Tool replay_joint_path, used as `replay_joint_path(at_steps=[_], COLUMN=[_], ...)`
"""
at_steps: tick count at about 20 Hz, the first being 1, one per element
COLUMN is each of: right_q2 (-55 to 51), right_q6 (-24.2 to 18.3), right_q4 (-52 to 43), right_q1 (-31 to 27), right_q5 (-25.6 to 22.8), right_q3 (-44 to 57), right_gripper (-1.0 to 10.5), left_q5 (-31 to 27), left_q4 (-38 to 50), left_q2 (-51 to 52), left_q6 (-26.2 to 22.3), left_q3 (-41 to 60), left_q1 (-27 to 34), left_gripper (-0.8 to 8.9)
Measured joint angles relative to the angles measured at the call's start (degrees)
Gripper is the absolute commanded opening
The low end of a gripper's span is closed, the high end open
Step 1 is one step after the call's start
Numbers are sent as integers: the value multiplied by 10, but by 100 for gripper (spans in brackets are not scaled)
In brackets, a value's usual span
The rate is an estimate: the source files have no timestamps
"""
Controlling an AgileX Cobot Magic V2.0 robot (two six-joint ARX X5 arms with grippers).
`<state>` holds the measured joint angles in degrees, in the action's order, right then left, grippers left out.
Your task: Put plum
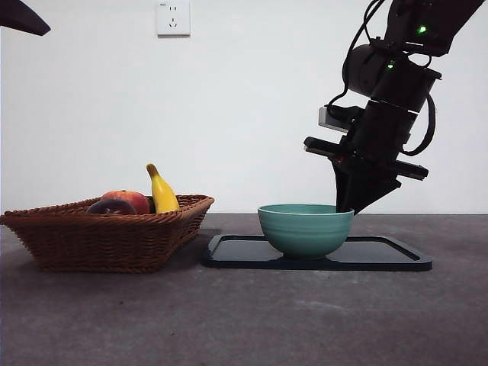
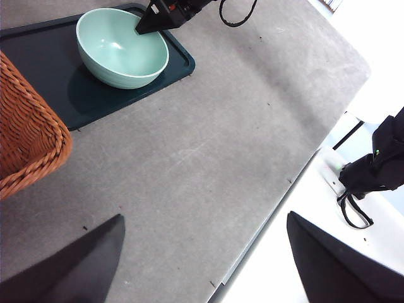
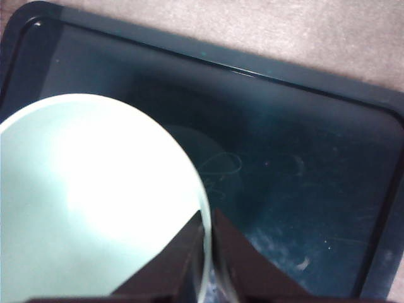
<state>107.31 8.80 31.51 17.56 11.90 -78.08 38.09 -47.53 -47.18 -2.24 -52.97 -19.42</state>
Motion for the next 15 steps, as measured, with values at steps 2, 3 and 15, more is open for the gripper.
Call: replay_joint_path(at_steps=[2,3,15], right_q2=[-17,-35,-287], right_q6=[0,0,-16], right_q4=[6,10,161], right_q1=[0,0,30], right_q5=[0,0,4], right_q3=[0,0,0], right_gripper=[12,12,12], left_q5=[0,0,0], left_q4=[0,0,0], left_q2=[0,0,0], left_q6=[0,0,-3], left_q3=[0,0,0], left_q1=[0,0,0], left_gripper=[402,402,402])
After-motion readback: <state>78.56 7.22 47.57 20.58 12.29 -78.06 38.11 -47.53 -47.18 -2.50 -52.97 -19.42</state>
